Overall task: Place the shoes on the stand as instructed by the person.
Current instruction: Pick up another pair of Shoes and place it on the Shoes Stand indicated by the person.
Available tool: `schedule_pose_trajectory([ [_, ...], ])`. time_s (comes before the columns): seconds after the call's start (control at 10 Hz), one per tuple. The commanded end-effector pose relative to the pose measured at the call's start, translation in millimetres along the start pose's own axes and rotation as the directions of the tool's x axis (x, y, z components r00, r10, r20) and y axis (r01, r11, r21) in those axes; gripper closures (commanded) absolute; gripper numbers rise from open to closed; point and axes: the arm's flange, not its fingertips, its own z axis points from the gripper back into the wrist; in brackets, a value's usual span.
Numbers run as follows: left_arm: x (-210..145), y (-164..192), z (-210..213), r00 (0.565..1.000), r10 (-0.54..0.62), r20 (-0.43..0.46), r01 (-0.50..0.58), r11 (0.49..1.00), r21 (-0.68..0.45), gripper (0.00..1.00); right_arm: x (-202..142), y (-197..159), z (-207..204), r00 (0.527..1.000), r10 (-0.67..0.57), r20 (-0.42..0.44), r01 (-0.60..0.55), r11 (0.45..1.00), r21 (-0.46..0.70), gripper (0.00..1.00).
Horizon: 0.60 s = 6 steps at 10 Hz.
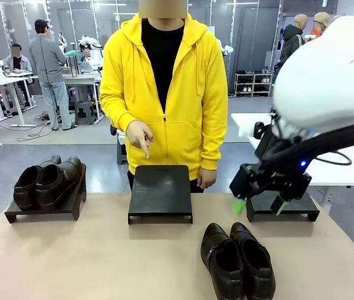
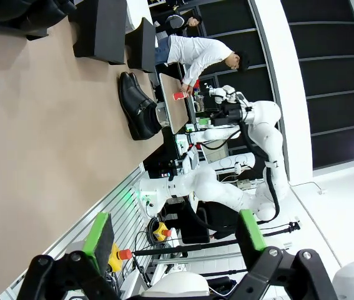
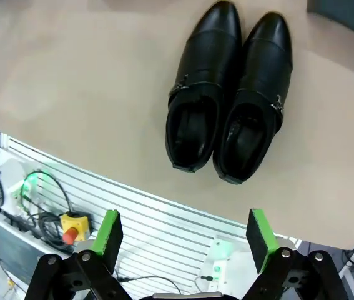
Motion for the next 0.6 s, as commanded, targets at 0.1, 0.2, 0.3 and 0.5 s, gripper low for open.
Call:
schedule_pose_trajectory([
  [0.1, -2.0, -0.8, -0.1, 1.0, -0.006, -0.004, 0.006, 1.0, -0.008, 0.0, 1.6, 11.7, -46.8, 0.998, -0.008, -0.056, 0.004, 0.997, -0.076, 0.0],
  [0.2, -2.0, -0.8, -0.1, 1.0, -0.006, -0.004, 0.006, 1.0, -0.008, 0.0, -1.5, 15.8, -66.1, 0.997, 0.012, -0.071, -0.019, 0.994, -0.104, 0.0],
  [0.3, -2.0, -0.8, -0.1, 1.0, -0.006, -0.004, 0.006, 1.0, -0.008, 0.0, -0.9, 16.4, -82.4, 0.998, 0.029, -0.054, -0.038, 0.984, -0.174, 0.0],
  [0.5, -2.0, -0.8, -0.1, 1.0, -0.006, -0.004, 0.006, 1.0, -0.008, 0.0, 2.0, 14.3, -106.6, 0.999, 0.011, -0.047, -0.019, 0.983, -0.184, 0.0],
])
